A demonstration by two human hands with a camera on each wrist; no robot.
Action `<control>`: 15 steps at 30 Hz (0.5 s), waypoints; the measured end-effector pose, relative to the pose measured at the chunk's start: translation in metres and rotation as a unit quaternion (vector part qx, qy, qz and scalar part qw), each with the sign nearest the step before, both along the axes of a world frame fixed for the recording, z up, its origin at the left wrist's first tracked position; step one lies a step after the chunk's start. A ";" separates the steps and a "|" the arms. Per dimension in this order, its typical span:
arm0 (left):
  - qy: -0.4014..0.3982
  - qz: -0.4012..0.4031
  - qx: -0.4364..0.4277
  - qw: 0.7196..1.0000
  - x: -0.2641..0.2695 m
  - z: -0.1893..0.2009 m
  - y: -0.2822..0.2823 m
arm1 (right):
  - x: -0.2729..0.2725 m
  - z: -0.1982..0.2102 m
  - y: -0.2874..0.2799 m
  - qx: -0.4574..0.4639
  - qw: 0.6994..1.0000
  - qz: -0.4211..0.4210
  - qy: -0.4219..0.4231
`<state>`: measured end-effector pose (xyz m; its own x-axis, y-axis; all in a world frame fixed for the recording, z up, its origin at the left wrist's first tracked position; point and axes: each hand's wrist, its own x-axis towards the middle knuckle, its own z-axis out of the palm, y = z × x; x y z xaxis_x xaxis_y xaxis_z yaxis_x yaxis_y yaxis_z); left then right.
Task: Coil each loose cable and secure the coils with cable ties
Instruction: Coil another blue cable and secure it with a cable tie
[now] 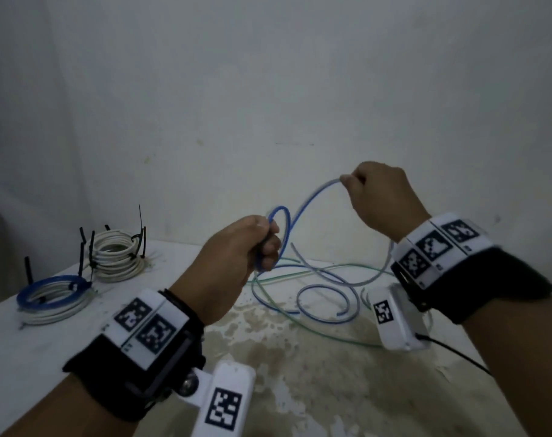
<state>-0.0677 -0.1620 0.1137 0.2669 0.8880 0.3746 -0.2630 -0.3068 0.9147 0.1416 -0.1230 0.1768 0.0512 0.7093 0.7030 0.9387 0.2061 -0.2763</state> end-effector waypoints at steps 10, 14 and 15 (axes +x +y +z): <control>0.021 0.081 -0.003 0.996 0.034 -0.028 0.006 | -0.058 -0.024 -0.041 -0.166 0.913 0.212 0.308; 0.012 0.088 -0.015 0.996 0.041 -0.035 0.011 | -0.066 -0.042 -0.052 -0.183 0.869 0.228 0.398; 0.022 0.088 -0.011 0.996 0.042 -0.037 0.011 | -0.068 -0.044 -0.055 -0.190 0.862 0.230 0.410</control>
